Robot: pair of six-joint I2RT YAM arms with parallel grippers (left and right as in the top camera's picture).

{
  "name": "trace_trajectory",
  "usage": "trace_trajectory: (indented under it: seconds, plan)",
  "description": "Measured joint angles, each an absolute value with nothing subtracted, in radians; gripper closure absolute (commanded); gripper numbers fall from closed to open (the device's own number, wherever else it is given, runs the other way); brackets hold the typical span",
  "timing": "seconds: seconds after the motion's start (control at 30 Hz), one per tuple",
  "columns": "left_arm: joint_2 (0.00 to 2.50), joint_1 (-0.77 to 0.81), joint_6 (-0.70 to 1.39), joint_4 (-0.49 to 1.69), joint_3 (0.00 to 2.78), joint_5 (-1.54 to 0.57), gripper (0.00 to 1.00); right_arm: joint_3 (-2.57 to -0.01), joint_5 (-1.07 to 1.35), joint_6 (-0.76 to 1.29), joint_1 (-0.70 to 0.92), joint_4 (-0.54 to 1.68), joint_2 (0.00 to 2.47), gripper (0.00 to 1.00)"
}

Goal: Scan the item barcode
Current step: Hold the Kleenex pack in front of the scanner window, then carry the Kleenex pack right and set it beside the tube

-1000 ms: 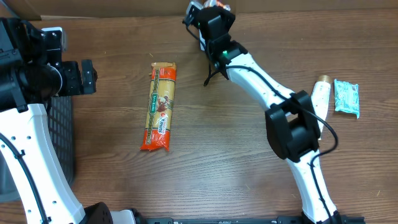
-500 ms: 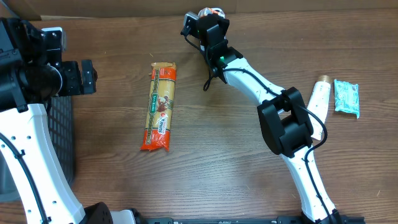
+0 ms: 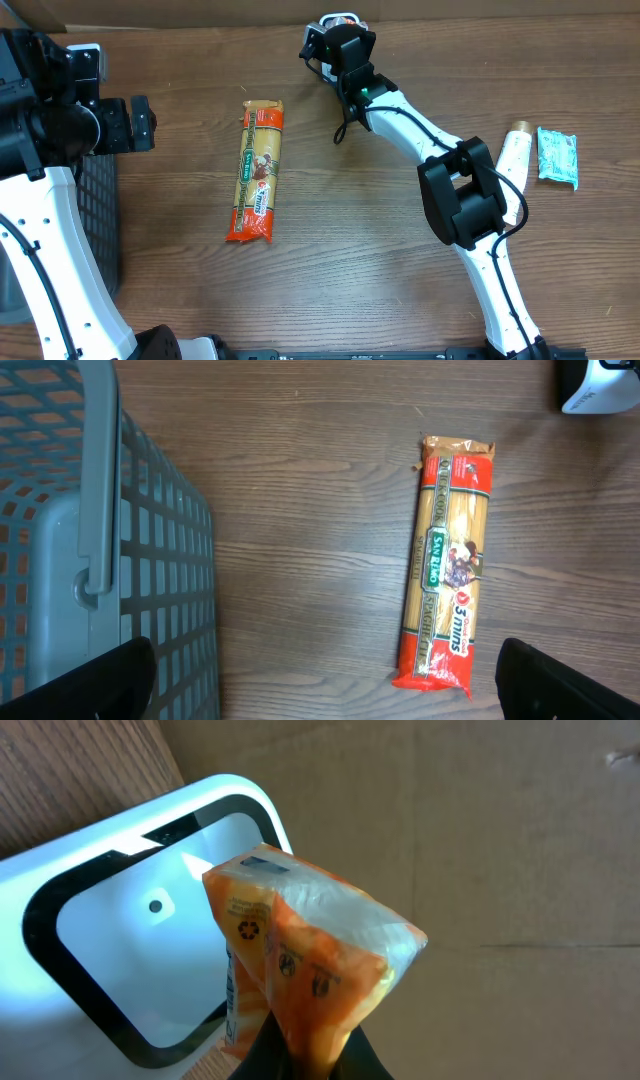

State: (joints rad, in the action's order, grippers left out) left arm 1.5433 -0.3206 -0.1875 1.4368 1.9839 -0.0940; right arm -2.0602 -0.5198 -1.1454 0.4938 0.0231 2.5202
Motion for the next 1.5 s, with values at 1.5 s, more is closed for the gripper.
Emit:
trace_trajectory:
  seconds: [1.5]
  plan:
    - [1.544,-0.321,-0.187,1.436,1.983,-0.094,0.0,-2.065,0.011,0.049,0.36,1.261,1.818,0.96]
